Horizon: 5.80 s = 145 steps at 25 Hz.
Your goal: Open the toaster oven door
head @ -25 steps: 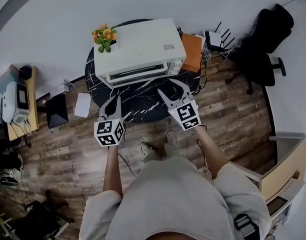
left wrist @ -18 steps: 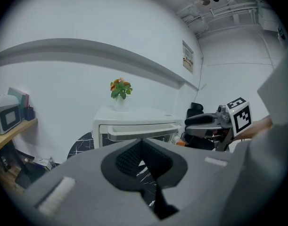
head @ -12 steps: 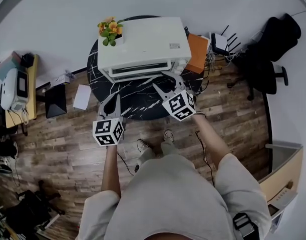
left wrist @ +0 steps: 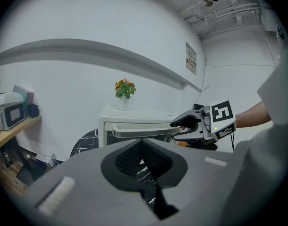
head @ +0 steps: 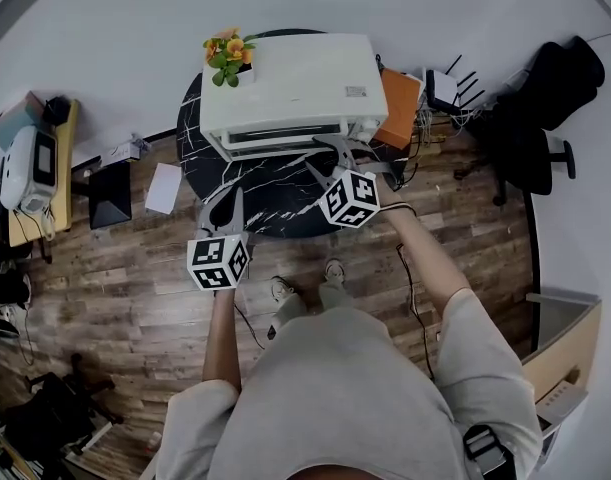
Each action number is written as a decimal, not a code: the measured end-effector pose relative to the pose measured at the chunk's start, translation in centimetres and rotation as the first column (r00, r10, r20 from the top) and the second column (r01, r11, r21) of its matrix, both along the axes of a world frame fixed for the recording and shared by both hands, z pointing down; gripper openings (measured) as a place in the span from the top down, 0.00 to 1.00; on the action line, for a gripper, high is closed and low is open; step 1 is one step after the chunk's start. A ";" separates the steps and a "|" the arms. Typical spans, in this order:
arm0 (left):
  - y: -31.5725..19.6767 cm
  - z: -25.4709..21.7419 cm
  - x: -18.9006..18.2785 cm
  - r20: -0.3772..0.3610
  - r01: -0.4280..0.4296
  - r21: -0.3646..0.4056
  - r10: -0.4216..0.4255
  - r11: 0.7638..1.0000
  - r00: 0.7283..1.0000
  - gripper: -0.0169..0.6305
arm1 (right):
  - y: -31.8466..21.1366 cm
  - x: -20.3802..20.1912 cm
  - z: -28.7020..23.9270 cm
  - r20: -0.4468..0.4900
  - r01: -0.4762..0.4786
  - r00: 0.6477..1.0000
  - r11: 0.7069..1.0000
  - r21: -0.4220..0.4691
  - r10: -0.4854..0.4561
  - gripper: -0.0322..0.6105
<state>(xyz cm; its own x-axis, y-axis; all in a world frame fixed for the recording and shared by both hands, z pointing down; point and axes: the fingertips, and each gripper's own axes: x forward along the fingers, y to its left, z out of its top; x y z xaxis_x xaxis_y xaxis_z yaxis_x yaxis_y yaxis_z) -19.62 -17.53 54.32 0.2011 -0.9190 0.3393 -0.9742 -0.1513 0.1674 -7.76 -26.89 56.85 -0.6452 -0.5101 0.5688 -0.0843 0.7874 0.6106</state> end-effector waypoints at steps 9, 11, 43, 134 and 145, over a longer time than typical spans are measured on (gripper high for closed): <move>0.9 0.5 -1.0 -0.001 0.026 -0.010 -0.026 1.000 1.000 0.96 | -1.6 -0.9 1.7 -0.200 0.090 0.977 0.991 0.104 -0.068 0.65; 1.1 0.5 -1.2 0.000 0.033 -0.012 -0.033 0.999 0.999 0.96 | -1.8 -1.2 1.8 -0.219 0.104 0.973 0.989 0.105 -0.079 0.65; 3.3 0.1 -1.2 0.004 0.039 -0.007 -0.039 0.999 0.999 0.96 | -2.2 -1.7 3.2 -0.287 0.097 0.955 0.993 0.061 -0.075 0.78; 16.0 2.6 4.0 0.002 0.010 -0.047 -0.010 0.999 1.000 0.96 | 11.6 2.3 13.4 -0.341 0.016 0.940 0.994 0.106 0.021 0.83; 16.1 5.0 3.7 -0.032 -0.047 -0.060 0.045 0.997 0.998 0.96 | 12.7 2.6 16.3 -0.378 -0.005 0.924 0.992 0.124 0.051 0.83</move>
<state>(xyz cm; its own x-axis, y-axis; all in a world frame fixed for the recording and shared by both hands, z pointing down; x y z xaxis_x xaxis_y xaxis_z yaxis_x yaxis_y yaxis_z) -15.96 -1.39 59.33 0.2542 -0.8861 0.3875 -0.9606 -0.1847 0.2077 -5.13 -14.17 73.15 -0.3771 -0.6033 0.7027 0.1513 0.7084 0.6894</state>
